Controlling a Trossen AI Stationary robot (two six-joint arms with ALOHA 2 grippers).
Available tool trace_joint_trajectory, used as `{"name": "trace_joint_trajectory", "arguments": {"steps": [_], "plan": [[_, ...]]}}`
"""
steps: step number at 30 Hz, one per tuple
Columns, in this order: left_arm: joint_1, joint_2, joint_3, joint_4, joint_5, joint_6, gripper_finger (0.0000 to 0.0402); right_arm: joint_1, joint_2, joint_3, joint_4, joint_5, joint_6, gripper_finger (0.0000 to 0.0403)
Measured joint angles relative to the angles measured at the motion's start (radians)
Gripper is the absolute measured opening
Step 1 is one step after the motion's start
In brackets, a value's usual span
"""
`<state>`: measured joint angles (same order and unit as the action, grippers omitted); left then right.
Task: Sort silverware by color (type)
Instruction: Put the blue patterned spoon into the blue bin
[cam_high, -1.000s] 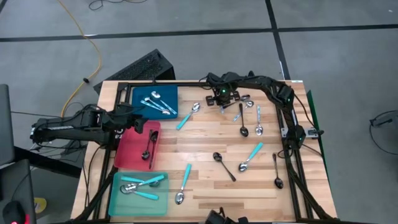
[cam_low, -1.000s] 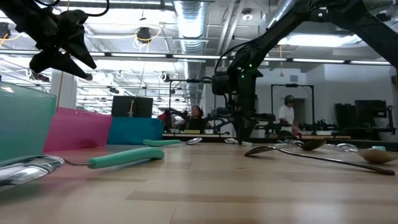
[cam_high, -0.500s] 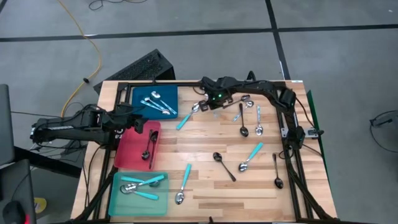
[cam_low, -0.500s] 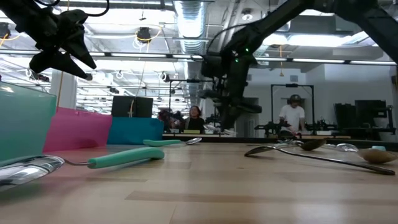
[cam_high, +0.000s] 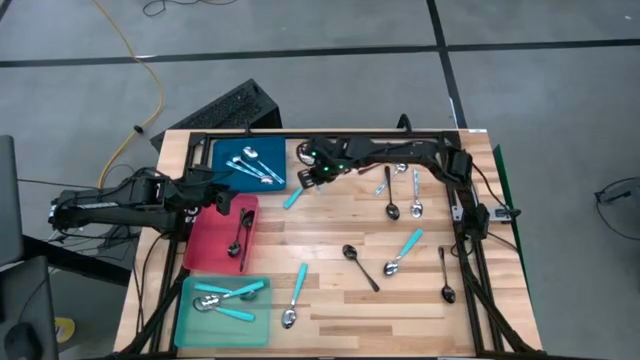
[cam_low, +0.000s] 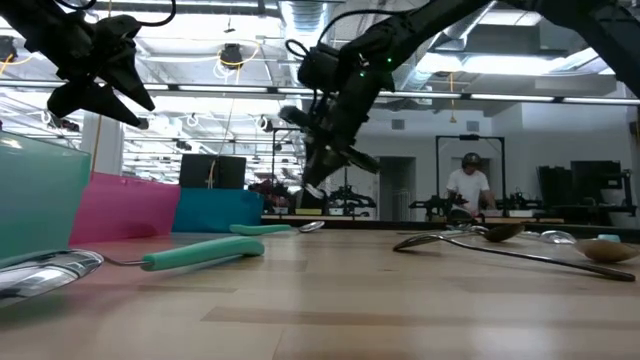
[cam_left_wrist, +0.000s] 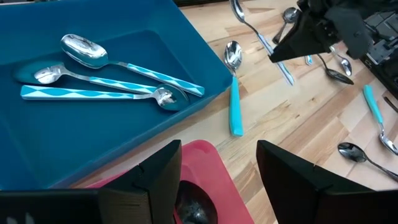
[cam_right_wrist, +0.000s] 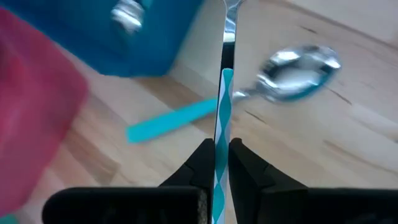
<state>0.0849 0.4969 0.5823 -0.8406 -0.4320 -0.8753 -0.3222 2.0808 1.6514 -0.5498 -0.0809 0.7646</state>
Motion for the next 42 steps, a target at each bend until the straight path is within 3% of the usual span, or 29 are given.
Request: {"name": "trace_joint_trajectory", "arguments": {"steps": [11,23,27,38,42], "plan": [[0.0,0.0,0.0,0.0,-0.001,0.017,0.0195,0.066,0.0,0.0,0.289,-0.002,0.02,0.0055],[0.0,0.0,0.0,0.0,-0.001,0.026,0.0195,0.094,0.0,0.001,0.73,0.059,-0.243,0.0055],[0.0,0.0,0.0,0.0,0.001,0.025,0.0195,0.084,-0.001,0.001,0.774,0.104,-0.279,0.0055],[0.0,0.0,0.0,0.0,0.0,0.024,0.0195,0.03,0.002,0.024,0.794,0.106,-0.307,0.0055],[0.0,0.0,0.0,0.0,-0.003,0.024,0.0195,0.026,0.051,0.038,0.846,0.029,-0.376,0.0055]]}}
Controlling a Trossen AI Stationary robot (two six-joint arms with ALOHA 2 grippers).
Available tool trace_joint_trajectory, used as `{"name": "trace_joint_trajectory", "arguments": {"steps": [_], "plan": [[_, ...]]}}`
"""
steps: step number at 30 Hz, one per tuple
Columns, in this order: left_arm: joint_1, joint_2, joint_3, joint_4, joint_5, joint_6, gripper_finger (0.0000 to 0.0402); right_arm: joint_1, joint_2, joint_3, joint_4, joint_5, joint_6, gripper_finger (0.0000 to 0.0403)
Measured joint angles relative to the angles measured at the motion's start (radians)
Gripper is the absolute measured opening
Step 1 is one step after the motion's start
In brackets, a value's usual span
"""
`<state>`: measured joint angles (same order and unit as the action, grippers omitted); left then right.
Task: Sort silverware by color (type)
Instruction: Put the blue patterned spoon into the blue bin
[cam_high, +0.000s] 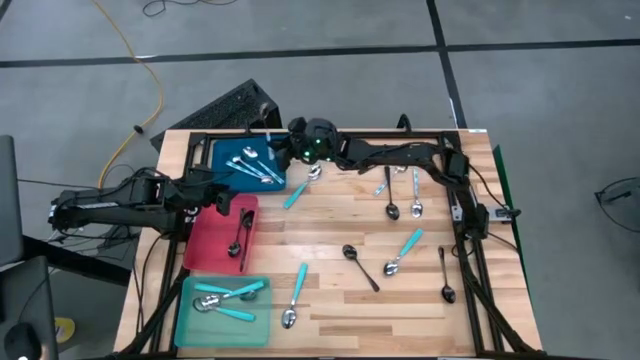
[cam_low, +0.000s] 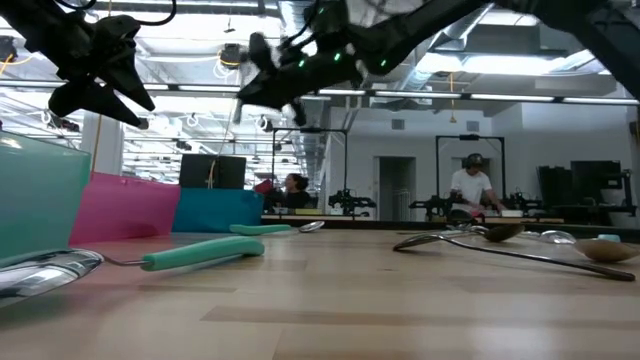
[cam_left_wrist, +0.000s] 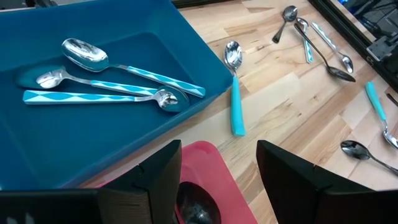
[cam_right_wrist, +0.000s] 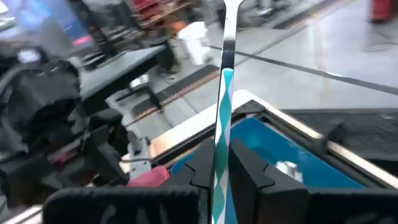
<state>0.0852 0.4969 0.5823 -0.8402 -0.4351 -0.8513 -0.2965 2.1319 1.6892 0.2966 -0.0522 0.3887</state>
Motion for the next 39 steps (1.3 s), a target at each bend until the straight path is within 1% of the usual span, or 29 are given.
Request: {"name": "trace_joint_trajectory", "arguments": {"steps": [2,6,8,9,11,13,15,18,19,20,21,22,26,36,39], "plan": [[0.0,0.0,0.0,-0.001,0.0,0.0,0.0195,0.007,0.042,0.029,-0.03,-0.026,0.004,0.0055],[0.0,0.0,0.0,-0.012,0.0,-0.001,0.0195,0.019,0.125,0.125,-0.037,-0.056,-0.005,0.0055],[0.0,0.0,0.0,-0.015,0.0,-0.001,0.0195,0.018,0.161,0.185,-0.056,-0.053,-0.015,0.0055],[0.0,0.0,0.0,-0.02,0.0,-0.002,0.0195,0.017,0.176,0.219,-0.096,-0.037,-0.02,0.0055],[0.0,0.0,0.0,-0.027,0.0,-0.008,0.0195,0.017,0.198,0.29,-0.247,0.013,-0.026,0.0055],[0.0,0.0,0.0,-0.036,-0.005,-0.017,0.0195,0.016,0.242,0.383,-0.362,0.058,-0.067,0.0055],[0.0,0.0,0.0,-0.042,-0.009,-0.018,0.0195,0.015,0.285,0.486,-0.499,0.064,-0.105,0.0055],[0.0,0.0,0.0,-0.045,-0.021,-0.018,0.0195,0.021,0.375,0.671,-0.643,0.096,-0.152,0.0055],[0.0,0.0,0.0,-0.045,-0.022,-0.018,0.0195,0.022,0.385,0.668,-0.644,0.113,-0.156,0.0055],[0.0,0.0,0.0,-0.045,-0.022,-0.018,0.0195,0.023,0.382,0.628,-0.591,0.123,-0.147,0.0055],[0.001,0.0,0.0,-0.045,-0.022,-0.018,0.0194,0.026,0.379,0.609,-0.596,0.128,-0.123,0.0055],[0.002,0.0,0.0,-0.046,-0.022,-0.018,0.0195,0.027,0.379,0.598,-0.637,0.133,-0.098,0.0055],[0.002,0.001,0.0,-0.055,-0.02,-0.021,0.0195,0.027,0.396,0.597,-0.699,0.156,-0.084,0.0055],[0.004,0.0,0.0,-0.068,-0.016,-0.035,0.0195,0.019,0.411,0.596,-0.684,0.186,-0.1,0.0055],[0.004,0.0,0.0,-0.069,-0.016,-0.036,0.0195,0.018,0.41,0.597,-0.688,0.217,-0.1,0.0055]]}}
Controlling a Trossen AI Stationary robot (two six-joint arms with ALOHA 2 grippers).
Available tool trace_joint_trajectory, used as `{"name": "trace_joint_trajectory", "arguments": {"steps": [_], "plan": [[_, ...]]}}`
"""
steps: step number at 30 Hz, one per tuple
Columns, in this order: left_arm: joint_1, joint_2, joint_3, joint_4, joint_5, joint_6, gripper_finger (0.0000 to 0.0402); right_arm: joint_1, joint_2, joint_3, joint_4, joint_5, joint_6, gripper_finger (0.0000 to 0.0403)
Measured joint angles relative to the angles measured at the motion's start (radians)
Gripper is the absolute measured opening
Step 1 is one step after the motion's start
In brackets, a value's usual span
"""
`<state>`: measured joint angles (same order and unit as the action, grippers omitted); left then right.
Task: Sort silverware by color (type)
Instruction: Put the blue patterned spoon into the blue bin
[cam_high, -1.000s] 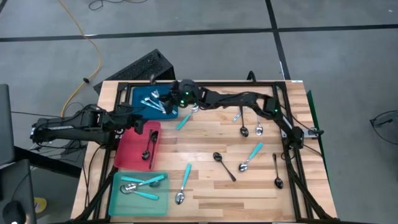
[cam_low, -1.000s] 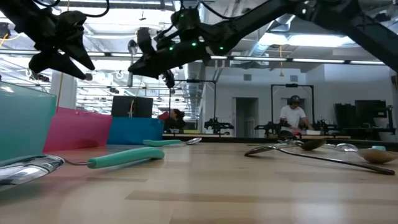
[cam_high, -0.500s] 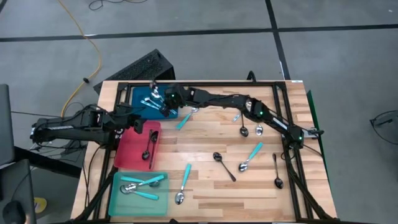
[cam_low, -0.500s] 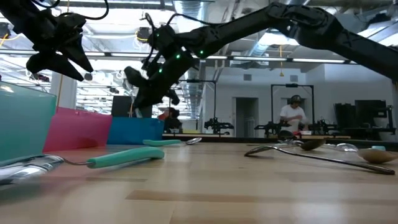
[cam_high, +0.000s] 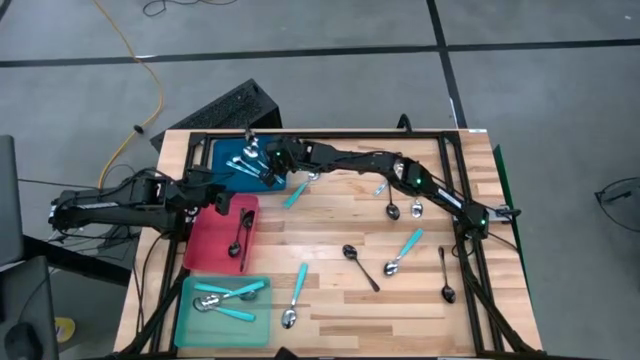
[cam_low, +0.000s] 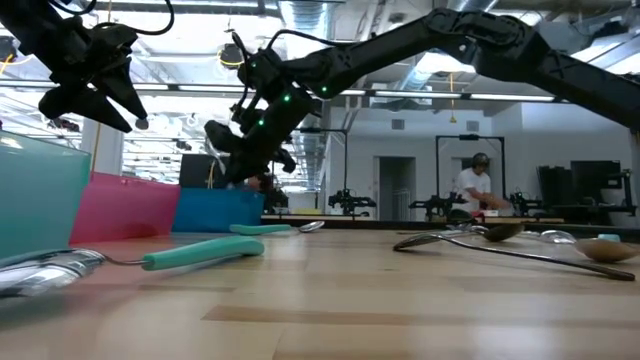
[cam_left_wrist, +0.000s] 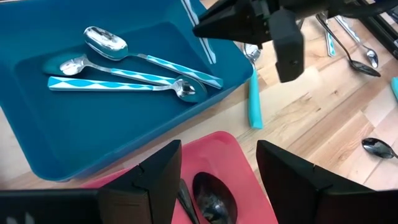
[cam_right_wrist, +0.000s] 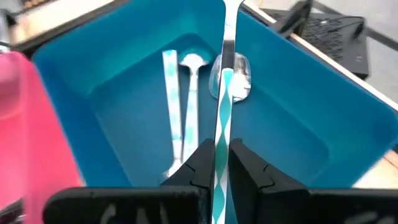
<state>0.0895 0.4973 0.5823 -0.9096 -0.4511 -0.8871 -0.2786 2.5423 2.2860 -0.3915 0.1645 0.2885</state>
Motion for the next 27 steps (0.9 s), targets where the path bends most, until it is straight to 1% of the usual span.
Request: {"name": "trace_joint_trajectory", "arguments": {"steps": [5,7,10,13,15,21,27], "plan": [[0.0,0.0,0.0,0.001,-0.003,0.0,0.0195,0.002,0.003,0.0,-0.009,0.018,-0.001,0.0055],[0.0,0.0,0.0,0.001,-0.007,0.0,0.0195,0.005,0.026,0.003,0.002,0.029,-0.001,0.0055],[0.0,0.0,0.0,0.001,-0.008,0.0,0.0195,0.01,0.045,-0.002,-0.029,0.008,0.004,0.0055],[0.0,0.0,0.0,0.0,-0.007,0.0,0.0195,0.02,0.064,0.004,-0.02,0.023,-0.012,0.0055],[0.0,0.0,0.0,0.0,-0.006,0.0,0.0195,0.021,0.064,0.008,-0.027,0.007,-0.001,0.0055],[0.0,0.0,0.0,-0.002,-0.007,-0.005,0.0195,0.015,0.064,0.008,-0.016,0.003,0.0,0.0055],[0.0,0.0,0.0,-0.002,-0.007,-0.005,0.0194,0.002,0.063,0.008,-0.021,-0.037,0.02,0.0055]]}}
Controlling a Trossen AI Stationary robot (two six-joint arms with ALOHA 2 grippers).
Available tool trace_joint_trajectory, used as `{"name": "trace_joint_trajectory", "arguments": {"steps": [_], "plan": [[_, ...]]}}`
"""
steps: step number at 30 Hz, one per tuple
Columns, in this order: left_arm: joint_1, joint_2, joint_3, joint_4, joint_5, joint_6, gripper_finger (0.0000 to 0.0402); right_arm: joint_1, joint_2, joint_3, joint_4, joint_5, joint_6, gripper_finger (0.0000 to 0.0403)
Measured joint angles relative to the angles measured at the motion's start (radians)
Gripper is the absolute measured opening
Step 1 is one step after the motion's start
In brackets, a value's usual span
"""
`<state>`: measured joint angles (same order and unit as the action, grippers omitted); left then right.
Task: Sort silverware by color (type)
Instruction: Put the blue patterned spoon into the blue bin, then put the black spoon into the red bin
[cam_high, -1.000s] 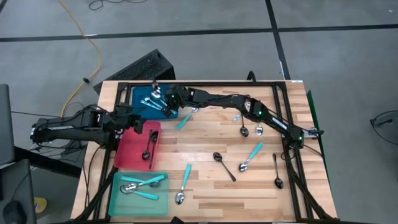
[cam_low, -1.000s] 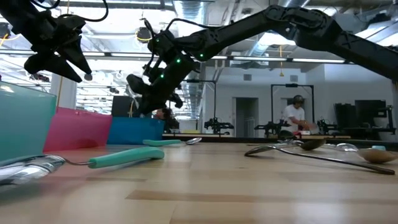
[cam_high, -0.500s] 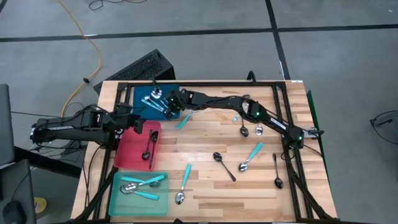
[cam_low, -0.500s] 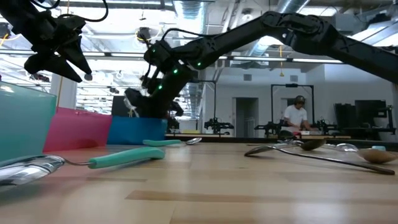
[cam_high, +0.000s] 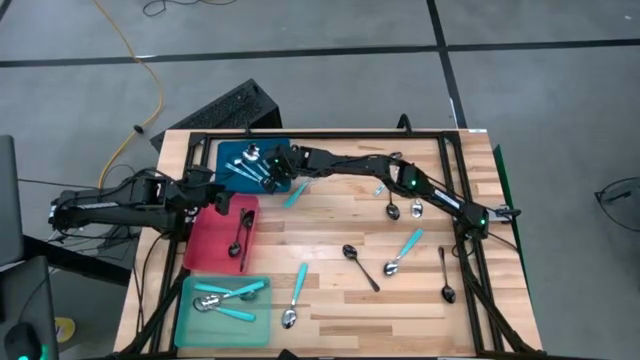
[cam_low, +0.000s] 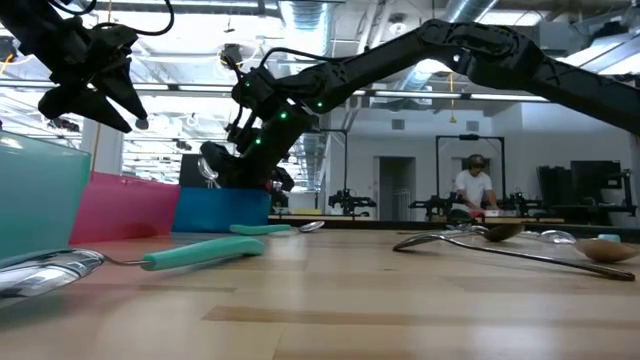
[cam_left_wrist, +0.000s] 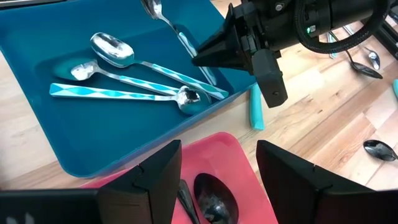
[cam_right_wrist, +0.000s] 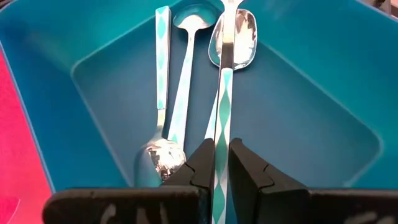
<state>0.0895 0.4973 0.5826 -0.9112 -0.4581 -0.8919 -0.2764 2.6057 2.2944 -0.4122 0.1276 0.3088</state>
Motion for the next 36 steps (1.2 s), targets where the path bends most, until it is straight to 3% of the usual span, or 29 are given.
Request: {"name": "trace_joint_trajectory", "arguments": {"steps": [25,29,36], "plan": [[0.0,0.0,0.0,-0.001,0.001,-0.01,0.0195,-0.002,0.0,0.0,0.019,0.002,-0.023,0.0102],[0.0,0.0,0.0,-0.001,0.001,-0.01,0.0195,-0.014,-0.004,0.059,-0.028,0.0,-0.072,0.0103],[0.0,0.0,0.0,-0.001,0.007,-0.001,0.0195,-0.06,-0.149,0.051,-0.08,-0.056,-0.072,0.0103]]}}
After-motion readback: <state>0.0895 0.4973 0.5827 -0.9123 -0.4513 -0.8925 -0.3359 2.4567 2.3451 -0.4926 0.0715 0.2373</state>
